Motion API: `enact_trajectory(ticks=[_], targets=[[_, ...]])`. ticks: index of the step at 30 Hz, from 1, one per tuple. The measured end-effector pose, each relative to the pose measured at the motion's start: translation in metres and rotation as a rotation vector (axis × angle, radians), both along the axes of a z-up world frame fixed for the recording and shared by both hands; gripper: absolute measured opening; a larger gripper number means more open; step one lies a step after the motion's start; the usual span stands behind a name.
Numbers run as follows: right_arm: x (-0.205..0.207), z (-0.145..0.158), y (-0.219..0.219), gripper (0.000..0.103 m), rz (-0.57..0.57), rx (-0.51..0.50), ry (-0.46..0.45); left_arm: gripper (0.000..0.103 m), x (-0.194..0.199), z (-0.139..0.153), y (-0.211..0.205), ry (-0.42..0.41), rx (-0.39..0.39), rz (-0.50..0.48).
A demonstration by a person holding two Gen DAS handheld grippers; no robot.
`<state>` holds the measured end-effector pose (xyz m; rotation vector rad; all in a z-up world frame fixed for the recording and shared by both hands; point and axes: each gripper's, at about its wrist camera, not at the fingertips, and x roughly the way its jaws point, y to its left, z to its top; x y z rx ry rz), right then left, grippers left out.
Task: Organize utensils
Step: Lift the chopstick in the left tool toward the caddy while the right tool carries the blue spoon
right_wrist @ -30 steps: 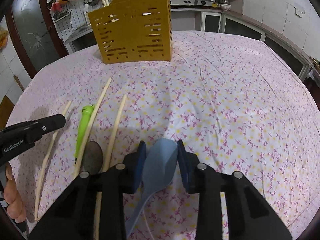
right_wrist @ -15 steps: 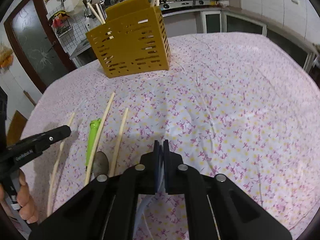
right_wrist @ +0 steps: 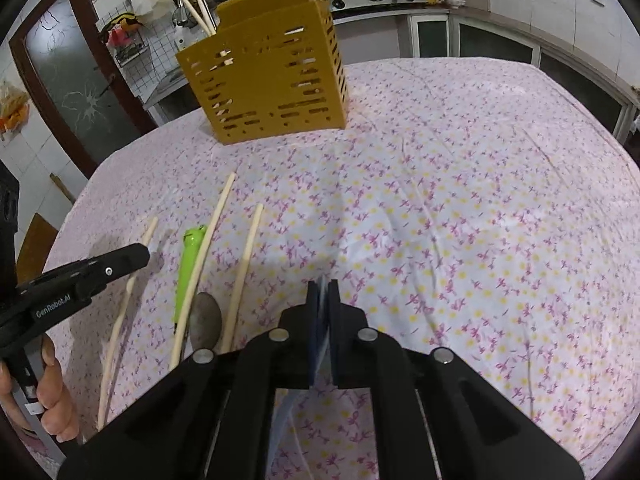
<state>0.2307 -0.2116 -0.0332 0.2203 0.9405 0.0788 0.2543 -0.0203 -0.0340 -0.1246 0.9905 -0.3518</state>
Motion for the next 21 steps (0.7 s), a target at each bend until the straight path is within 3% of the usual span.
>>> enact_trajectory(ticks=[6, 10, 13, 21], targets=[[0.0, 0.028, -0.004, 0.005, 0.018, -0.011, -0.084, 0.004, -0.003, 0.014, 0.008, -0.035, -0.048, 0.016], [-0.002, 0.055, -0.003, 0.005, 0.036, -0.044, -0.198, 0.004, -0.008, 0.032, 0.016, -0.121, -0.118, 0.015], [-0.003, 0.071, -0.001, 0.005, 0.046, -0.087, -0.274, 0.004, -0.012, 0.045, 0.017, -0.198, -0.13, 0.008], [0.005, 0.096, -0.007, 0.005, 0.055, -0.094, -0.411, 0.004, -0.01, 0.077, 0.012, -0.301, -0.164, -0.016]])
